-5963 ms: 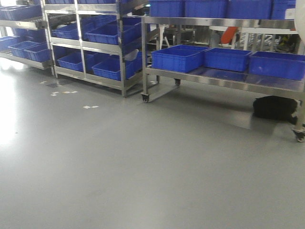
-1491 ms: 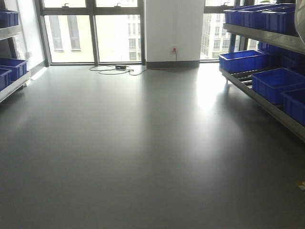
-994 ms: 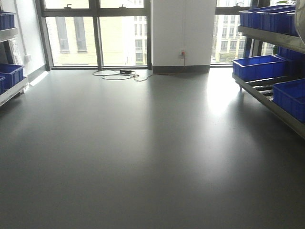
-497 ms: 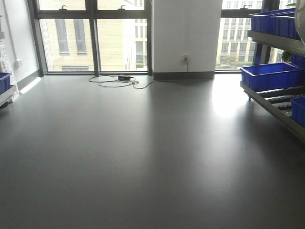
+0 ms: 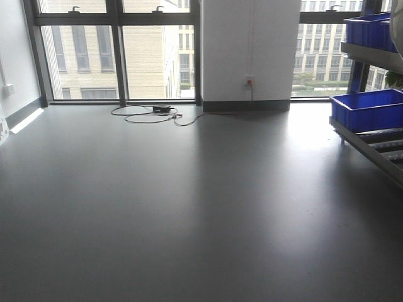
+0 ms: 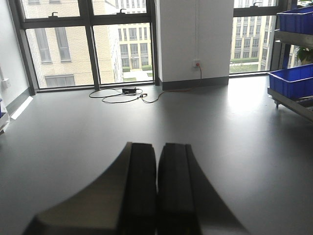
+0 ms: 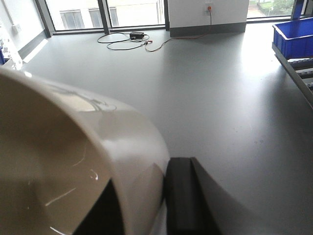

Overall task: Move white bin to right shelf second layer
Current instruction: 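Turn the base toward the roller shelf rack of blue crates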

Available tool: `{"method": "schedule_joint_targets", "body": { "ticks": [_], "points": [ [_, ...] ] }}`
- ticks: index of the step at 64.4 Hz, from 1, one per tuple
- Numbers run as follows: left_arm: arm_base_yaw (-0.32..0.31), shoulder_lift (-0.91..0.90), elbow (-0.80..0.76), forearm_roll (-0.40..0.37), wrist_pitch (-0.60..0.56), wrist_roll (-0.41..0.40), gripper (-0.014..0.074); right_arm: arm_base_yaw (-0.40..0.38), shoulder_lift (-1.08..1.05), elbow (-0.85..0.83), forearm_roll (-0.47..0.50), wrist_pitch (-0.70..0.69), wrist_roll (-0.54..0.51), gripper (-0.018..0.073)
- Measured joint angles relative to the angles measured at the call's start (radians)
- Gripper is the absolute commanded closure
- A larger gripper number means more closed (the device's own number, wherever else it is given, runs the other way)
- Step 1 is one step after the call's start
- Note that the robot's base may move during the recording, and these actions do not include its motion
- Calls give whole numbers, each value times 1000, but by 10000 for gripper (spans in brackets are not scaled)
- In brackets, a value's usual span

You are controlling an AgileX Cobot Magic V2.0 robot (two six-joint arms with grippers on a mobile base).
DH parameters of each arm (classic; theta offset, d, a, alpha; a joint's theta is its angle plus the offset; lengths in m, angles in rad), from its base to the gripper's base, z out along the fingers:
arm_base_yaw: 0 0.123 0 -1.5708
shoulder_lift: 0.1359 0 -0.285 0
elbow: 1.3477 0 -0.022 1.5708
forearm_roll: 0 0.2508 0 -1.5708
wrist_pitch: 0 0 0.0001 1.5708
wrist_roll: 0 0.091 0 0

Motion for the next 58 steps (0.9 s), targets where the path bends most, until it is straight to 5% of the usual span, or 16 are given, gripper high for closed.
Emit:
{"method": "schedule_joint_targets", "body": {
  "ticks": [58],
  "points": [
    [0,0,0,0,0,0,512,0,0,0,0,0,-1,502]
  ]
}}
